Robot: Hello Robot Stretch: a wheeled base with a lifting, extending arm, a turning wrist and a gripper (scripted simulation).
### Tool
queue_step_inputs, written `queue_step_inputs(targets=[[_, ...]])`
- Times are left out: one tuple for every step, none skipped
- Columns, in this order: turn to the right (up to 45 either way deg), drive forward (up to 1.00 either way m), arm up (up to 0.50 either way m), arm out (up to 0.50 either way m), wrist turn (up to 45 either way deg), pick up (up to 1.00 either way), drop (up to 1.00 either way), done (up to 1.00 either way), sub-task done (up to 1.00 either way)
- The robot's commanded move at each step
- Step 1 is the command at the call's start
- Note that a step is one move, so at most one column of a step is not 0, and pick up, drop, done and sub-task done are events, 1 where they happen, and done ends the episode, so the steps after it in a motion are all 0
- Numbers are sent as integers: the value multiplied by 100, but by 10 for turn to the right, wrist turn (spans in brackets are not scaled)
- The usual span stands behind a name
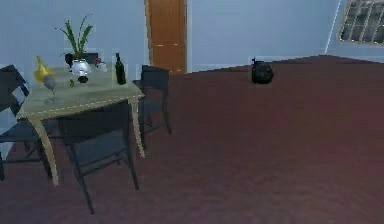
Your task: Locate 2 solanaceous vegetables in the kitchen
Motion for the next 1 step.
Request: queue_step_inputs(targets=[[-30,0,0,0,0,0,0,0,0]])
